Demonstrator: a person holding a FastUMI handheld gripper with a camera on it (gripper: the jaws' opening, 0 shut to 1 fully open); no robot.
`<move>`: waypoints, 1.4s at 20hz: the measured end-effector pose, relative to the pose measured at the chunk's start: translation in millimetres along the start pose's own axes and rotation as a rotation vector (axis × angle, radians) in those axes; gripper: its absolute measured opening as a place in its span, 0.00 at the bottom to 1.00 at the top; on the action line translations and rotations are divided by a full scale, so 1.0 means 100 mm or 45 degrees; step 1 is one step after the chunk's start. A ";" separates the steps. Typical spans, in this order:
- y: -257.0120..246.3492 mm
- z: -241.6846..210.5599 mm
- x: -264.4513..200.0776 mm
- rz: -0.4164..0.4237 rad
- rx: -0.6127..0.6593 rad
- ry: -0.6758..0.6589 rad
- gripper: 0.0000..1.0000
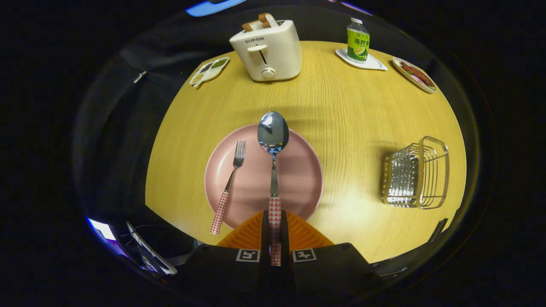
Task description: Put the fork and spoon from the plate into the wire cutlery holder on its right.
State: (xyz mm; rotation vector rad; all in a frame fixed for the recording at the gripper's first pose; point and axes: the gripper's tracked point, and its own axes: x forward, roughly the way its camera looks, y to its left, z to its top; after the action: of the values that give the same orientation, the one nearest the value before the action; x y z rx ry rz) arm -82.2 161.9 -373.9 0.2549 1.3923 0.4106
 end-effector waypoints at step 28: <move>-2.00 -0.31 -1.18 -0.143 -0.144 0.803 0.13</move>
State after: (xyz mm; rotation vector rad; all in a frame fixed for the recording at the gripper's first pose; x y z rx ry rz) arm -101.8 -70.8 -354.9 -0.0579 1.9813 0.4981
